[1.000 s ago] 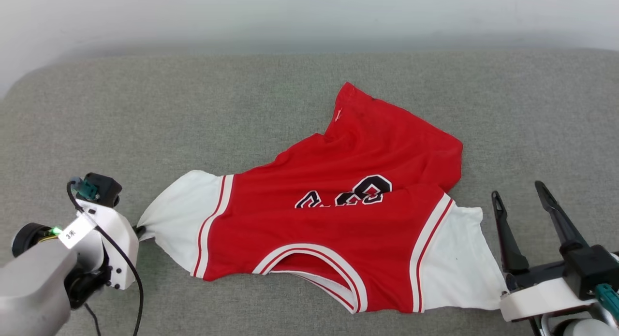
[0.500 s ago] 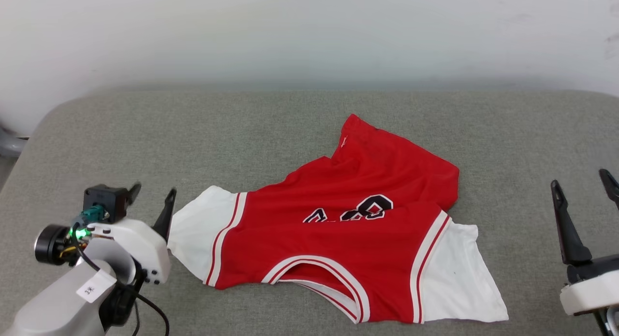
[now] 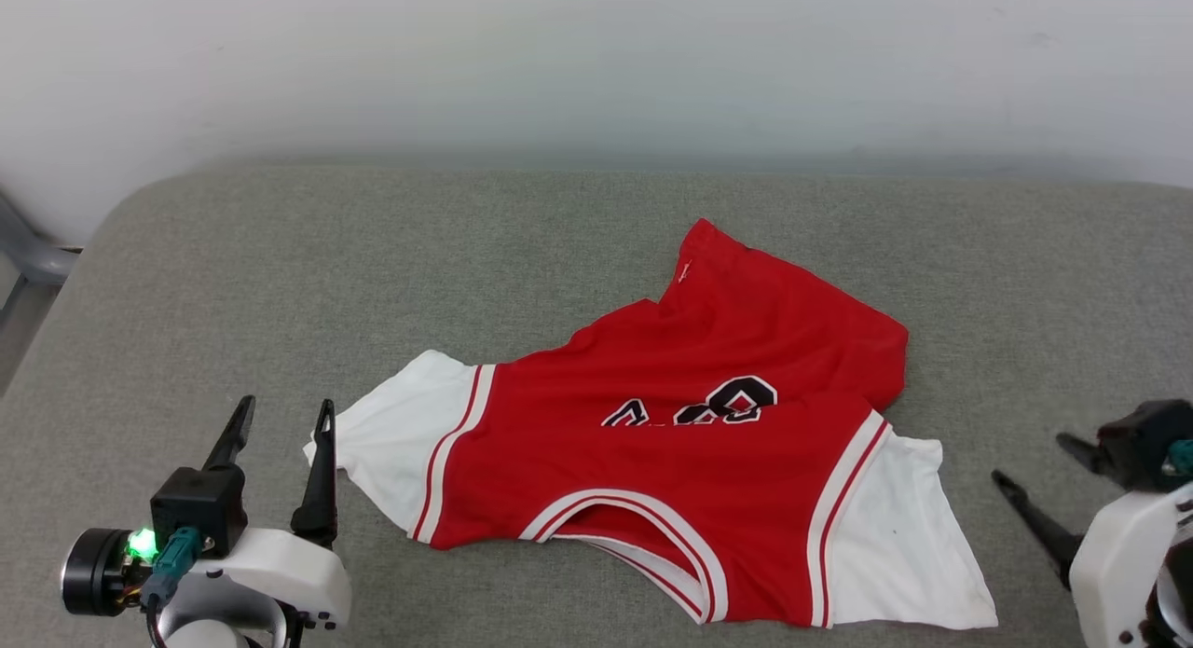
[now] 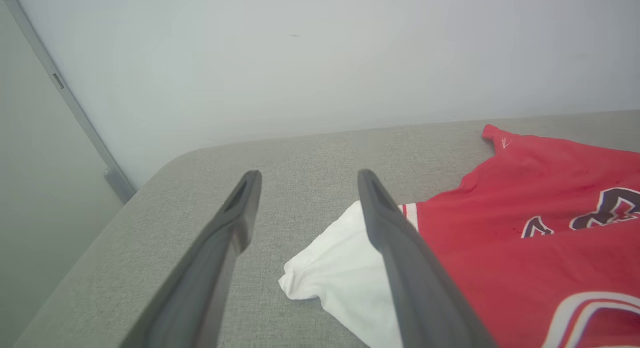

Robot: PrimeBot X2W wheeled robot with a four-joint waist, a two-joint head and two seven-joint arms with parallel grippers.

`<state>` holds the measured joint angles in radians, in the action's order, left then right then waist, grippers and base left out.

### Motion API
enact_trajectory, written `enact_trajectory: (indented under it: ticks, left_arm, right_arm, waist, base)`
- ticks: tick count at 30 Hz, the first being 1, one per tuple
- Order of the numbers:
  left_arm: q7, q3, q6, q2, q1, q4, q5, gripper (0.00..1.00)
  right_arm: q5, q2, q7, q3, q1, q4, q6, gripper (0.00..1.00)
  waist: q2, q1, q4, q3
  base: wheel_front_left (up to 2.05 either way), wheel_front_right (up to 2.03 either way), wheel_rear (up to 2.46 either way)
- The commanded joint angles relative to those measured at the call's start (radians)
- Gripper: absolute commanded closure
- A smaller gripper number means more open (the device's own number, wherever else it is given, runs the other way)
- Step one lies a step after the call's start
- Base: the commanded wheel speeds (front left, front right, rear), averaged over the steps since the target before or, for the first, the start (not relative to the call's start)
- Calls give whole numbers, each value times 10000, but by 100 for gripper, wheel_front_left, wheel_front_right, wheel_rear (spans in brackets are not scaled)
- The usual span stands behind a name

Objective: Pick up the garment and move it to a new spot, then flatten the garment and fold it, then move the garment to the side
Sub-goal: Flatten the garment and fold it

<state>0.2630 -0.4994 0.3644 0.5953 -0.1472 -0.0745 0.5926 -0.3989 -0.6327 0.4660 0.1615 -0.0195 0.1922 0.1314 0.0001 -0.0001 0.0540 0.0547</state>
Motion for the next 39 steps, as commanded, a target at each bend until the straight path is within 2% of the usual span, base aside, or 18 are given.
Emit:
enact_trajectory:
  ticks: [1, 6, 11, 19, 21, 28, 30, 31, 39]
  left_arm:
    - [22, 144, -91, -111, 170, 16, -160, 0]
    - [23, 812, -440, -612, 431, 80, -835, 0]
    - [23, 1291, -879, -1043, 368, 13, -1399, 0]
    - [24, 1953, -1505, -1658, 170, -42, -2163, 0]
    - [24, 2110, -1688, -1802, 83, -125, -2303, 0]
    - [24, 2763, -2234, -2199, 54, -430, -2755, 0]
    - [24, 2957, -2345, -2254, 126, -532, -2855, 0]
    - [24, 3046, -2428, -2267, 141, -575, -2912, 0]
    - [24, 3576, -3214, -1970, -229, -845, -3139, 0]
  right_arm:
    - [-272, -97, 408, 201, -30, -24, -13, 0]
    - [-906, -473, 2085, 719, 106, -437, -14, 0]
    - [-966, -454, 2721, 933, 103, -1207, -14, 0]
    - [-874, -51, 2388, 1471, -79, -2520, -14, 0]
    - [-916, 240, 2097, 1577, -45, -2967, -14, 0]
    - [-1171, 953, 1185, 2833, 295, -4094, 59, 0]
    - [-1189, 962, 763, 2935, 177, -4155, 63, 95]
    - [-1190, 919, 578, 2955, 92, -4168, 63, 100]
    - [-1048, 428, -920, 1797, -295, -4033, -19, 100]
  waist:
    - [-1, 1, 56, 51]
    - [-1, 1, 238, 259]
    - [-1, 1, 463, 586]
    - [-1, 1, 790, 1129]
    - [-1, 1, 868, 1232]
    - [-1, 1, 866, 1264]
    - [-1, 1, 768, 1181]
    - [-1, 1, 712, 1125]
    - [-1, 1, 334, 615]
  base:
    - [0, 0, 0]
    - [0, 0, 0]
    - [0, 0, 0]
    - [0, 0, 0]
    - [0, 0, 0]
    - [0, 0, 0]
    - [0, 0, 0]
    - [0, 0, 0]
    - [0, 0, 0]
